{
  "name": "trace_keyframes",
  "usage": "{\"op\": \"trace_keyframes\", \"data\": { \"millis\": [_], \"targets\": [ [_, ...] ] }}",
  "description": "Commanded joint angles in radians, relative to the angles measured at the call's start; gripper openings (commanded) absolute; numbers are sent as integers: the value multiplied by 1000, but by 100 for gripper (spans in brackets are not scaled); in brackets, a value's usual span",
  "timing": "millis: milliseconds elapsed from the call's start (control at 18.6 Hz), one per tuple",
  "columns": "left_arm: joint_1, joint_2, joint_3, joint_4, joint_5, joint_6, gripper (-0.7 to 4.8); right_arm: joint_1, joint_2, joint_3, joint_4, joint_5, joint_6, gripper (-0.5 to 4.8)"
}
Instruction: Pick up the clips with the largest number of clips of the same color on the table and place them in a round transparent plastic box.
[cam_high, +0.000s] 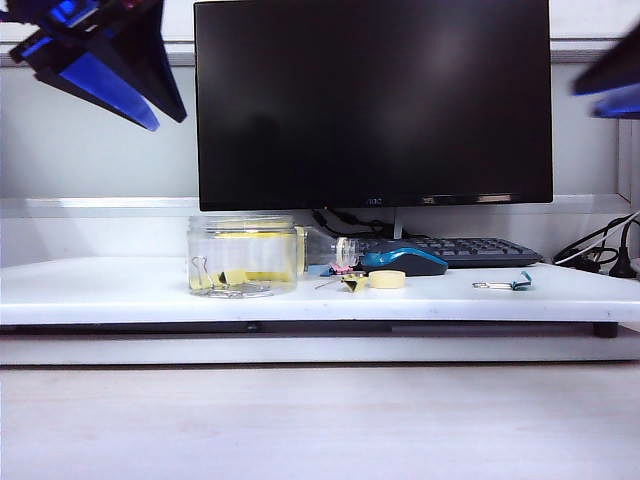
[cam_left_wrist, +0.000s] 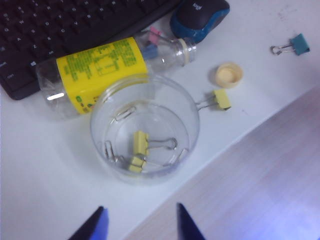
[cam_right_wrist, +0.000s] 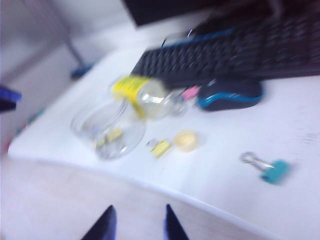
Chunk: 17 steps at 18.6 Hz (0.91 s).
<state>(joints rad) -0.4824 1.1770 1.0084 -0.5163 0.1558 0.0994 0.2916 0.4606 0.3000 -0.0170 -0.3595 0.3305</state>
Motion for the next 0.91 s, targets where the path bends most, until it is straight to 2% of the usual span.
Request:
{"op": "trace_keyframes", "data": {
  "millis": [54, 161, 269, 537, 645, 806, 913],
  "targets": [
    [0, -56, -37, 20, 5, -3, 187, 55, 148, 81, 26, 2, -71, 140],
    [0, -98, -75, 26, 5, -6, 187, 96, 266, 145, 24, 2, -124, 162],
    [0, -141, -121, 28, 5, -6, 187, 121, 378, 206, 22, -8, -183, 162],
    [0, -263, -277, 50, 6, -8, 187, 126, 631, 345, -5, -119, -288, 180],
    [0, -307, -319, 53, 5, -54, 186, 126, 712, 392, -21, -151, -333, 183],
    [0, -328, -323, 81, 6, -119, 184, 127, 806, 459, -53, -164, -394, 214],
    [0, -328, -323, 122, 6, -135, 184, 127, 846, 501, -80, -177, -430, 217]
  ]
}}
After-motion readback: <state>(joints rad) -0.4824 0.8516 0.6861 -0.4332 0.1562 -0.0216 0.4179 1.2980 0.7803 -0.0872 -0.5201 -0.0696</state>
